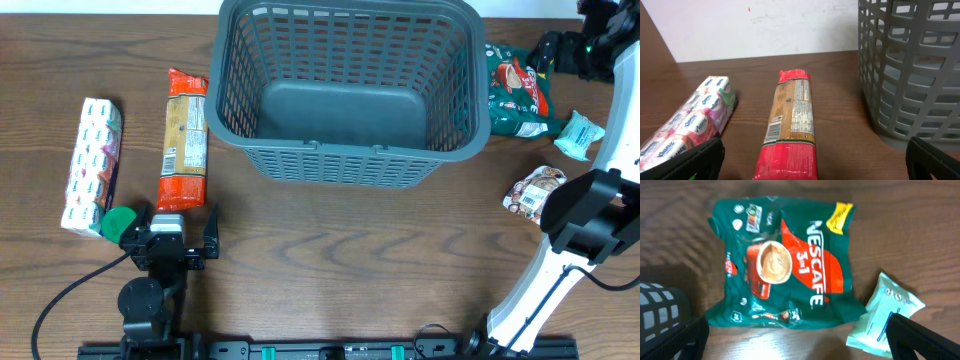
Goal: Pack container
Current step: 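Move the right gripper over the green Nescafe bag, then lower the right gripper and grasp the green Nescafe bag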
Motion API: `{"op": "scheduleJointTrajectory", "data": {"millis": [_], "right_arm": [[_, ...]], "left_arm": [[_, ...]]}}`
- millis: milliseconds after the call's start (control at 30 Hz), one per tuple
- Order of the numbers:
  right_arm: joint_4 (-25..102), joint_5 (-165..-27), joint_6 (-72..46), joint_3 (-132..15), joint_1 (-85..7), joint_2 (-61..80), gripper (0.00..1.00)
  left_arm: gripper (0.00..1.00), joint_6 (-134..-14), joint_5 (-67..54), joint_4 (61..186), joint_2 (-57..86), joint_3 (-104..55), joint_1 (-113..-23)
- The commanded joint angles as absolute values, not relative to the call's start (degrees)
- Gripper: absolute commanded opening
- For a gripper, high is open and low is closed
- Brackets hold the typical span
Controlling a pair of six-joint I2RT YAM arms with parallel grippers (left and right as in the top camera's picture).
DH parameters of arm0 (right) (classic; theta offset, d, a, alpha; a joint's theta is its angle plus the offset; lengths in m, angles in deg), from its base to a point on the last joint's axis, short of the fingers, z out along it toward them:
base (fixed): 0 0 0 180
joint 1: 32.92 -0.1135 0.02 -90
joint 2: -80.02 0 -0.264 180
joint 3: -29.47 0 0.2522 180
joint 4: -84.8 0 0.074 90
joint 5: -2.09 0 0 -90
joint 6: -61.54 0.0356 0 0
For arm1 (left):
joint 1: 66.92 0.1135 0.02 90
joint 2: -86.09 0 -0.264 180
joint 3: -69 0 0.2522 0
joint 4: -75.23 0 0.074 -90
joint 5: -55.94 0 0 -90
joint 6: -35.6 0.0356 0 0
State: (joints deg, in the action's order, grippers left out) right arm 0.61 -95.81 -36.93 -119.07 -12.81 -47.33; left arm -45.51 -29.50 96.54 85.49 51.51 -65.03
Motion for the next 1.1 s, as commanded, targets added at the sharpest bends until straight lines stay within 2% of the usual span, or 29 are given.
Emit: {"op": "scheduleJointTrajectory", "data": {"millis": [0, 367, 1067], "right_arm": [[1.2, -95.4, -38.6, -119.6, -14.8, -46.5, 0.99], [3.4, -90.3, -41.2, -119.6, -18.2, -51.2, 0.99], [4.6, -91.3, -38.2, -119.6, -18.3, -66.9, 0.99]], "left_arm": [[0.99, -45.2, -28.9, 97.1, 85.8, 52.9, -64.7], [0.99, -45.2, -28.9, 97.1, 85.8, 52.9, -64.7], [0.99, -45.2, -28.9, 97.1, 85.8, 52.9, -64.7]]}}
